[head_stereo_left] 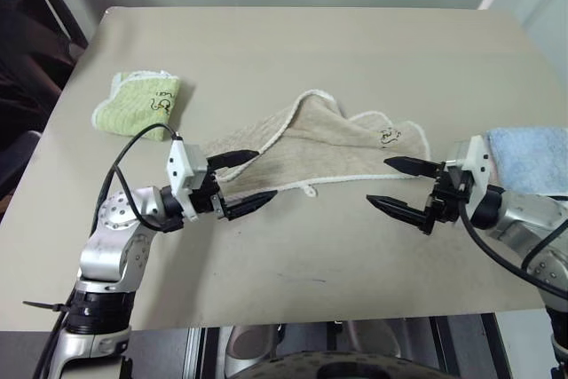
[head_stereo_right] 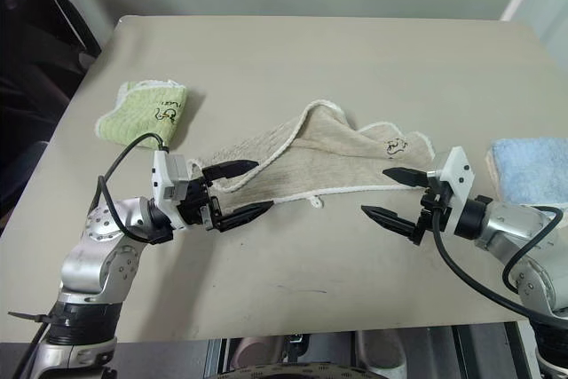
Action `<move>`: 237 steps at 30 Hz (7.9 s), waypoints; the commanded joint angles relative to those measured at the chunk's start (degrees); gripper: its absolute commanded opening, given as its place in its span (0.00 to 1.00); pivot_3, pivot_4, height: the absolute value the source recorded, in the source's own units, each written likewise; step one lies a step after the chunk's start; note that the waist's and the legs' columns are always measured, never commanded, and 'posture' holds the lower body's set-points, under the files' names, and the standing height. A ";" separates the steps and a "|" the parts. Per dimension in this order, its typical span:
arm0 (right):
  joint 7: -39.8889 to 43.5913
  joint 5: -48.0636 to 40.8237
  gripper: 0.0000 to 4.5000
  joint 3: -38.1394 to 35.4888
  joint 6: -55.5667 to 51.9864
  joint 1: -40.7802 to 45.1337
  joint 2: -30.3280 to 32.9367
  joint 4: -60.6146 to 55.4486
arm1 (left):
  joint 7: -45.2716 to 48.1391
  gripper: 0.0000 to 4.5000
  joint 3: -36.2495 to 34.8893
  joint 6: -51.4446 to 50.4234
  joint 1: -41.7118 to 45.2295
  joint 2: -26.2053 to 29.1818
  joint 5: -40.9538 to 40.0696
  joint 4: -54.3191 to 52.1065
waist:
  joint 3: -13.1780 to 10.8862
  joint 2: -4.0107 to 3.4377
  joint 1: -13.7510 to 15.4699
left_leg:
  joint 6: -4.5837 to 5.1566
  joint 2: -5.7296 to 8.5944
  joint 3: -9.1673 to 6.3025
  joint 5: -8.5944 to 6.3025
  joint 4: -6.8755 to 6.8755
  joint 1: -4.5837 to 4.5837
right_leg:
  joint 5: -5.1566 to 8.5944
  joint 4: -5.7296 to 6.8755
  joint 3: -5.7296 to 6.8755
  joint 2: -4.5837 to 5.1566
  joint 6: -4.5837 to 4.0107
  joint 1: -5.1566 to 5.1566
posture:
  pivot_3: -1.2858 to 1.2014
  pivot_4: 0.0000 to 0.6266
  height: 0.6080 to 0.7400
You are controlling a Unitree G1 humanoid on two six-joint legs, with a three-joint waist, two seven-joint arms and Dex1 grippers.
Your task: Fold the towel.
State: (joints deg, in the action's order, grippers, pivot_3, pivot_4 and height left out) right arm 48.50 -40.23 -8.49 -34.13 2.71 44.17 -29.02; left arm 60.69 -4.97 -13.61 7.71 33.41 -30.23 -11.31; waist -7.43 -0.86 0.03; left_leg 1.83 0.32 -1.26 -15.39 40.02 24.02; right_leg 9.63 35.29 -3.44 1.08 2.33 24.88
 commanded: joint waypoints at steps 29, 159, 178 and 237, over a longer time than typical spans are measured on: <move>-8.23 -0.47 1.00 1.52 -18.62 31.82 -2.30 24.88 | -0.70 1.00 5.81 1.19 4.61 -4.33 0.56 0.49 | 0.00 -0.01 -0.50 | 0.24 0.00 0.05 0.08 0.00 -0.02 | -0.13 0.23 -0.06 0.01 -0.02 0.15 | 0.52 0.24 0.95; -4.00 20.02 0.00 5.25 -13.75 66.84 -5.58 22.58 | 9.13 1.00 3.67 47.57 24.37 1.37 19.30 46.79 | -0.02 -0.04 -1.20 | -0.33 -0.18 0.00 1.05 -0.83 0.60 | -0.14 1.71 0.27 0.03 -1.13 1.77 | 0.52 0.24 0.95; -5.65 11.99 0.00 -0.05 -19.99 73.70 -5.24 21.30 | 1.67 1.00 7.07 51.84 28.55 3.44 28.38 57.21 | -0.02 -0.03 -1.21 | -0.30 -0.16 0.01 1.07 -0.83 0.67 | -0.24 1.69 0.25 0.03 -0.97 1.83 | 0.52 0.24 0.95; -7.19 8.66 0.00 -0.89 -20.61 67.63 0.17 19.49 | -6.46 0.01 -3.59 40.74 45.05 2.03 16.88 64.94 | -0.05 0.48 -0.43 | -0.20 -0.25 -0.07 1.30 -0.66 0.97 | -0.43 1.72 0.42 -0.02 -0.71 1.93 | 0.52 0.24 0.95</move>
State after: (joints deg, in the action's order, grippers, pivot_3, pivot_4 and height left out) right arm 41.15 -32.28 -7.63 -56.26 70.74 43.21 -8.68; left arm 57.26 -4.36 29.25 47.94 33.20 -10.00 53.72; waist -7.49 -0.38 -0.41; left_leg 1.63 0.04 -1.34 -14.08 39.55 25.05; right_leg 9.13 37.01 -3.00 1.05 1.63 26.77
